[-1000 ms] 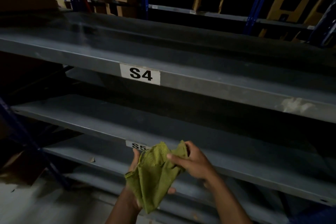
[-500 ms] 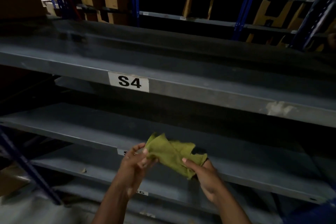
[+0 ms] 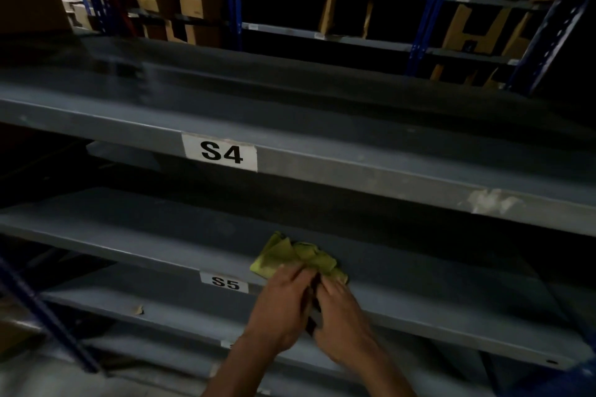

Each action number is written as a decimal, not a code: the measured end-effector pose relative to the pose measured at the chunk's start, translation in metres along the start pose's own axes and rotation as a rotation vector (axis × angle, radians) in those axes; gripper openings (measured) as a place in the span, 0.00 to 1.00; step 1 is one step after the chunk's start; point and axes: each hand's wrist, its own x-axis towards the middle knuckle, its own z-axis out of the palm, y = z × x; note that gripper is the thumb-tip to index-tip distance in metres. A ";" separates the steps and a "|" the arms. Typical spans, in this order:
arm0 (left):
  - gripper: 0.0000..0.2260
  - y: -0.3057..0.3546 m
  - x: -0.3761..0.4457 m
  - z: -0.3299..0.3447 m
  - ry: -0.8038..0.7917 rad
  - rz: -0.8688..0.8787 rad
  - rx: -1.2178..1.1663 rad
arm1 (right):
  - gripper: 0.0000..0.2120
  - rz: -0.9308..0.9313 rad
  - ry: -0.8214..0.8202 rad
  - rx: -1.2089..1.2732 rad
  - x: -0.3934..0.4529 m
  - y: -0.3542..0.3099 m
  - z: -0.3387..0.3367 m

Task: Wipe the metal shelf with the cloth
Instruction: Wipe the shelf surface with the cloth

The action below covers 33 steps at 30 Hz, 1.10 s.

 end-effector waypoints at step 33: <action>0.31 -0.172 0.054 -0.081 -0.391 -0.697 0.446 | 0.23 0.256 0.273 -0.078 0.030 0.043 -0.024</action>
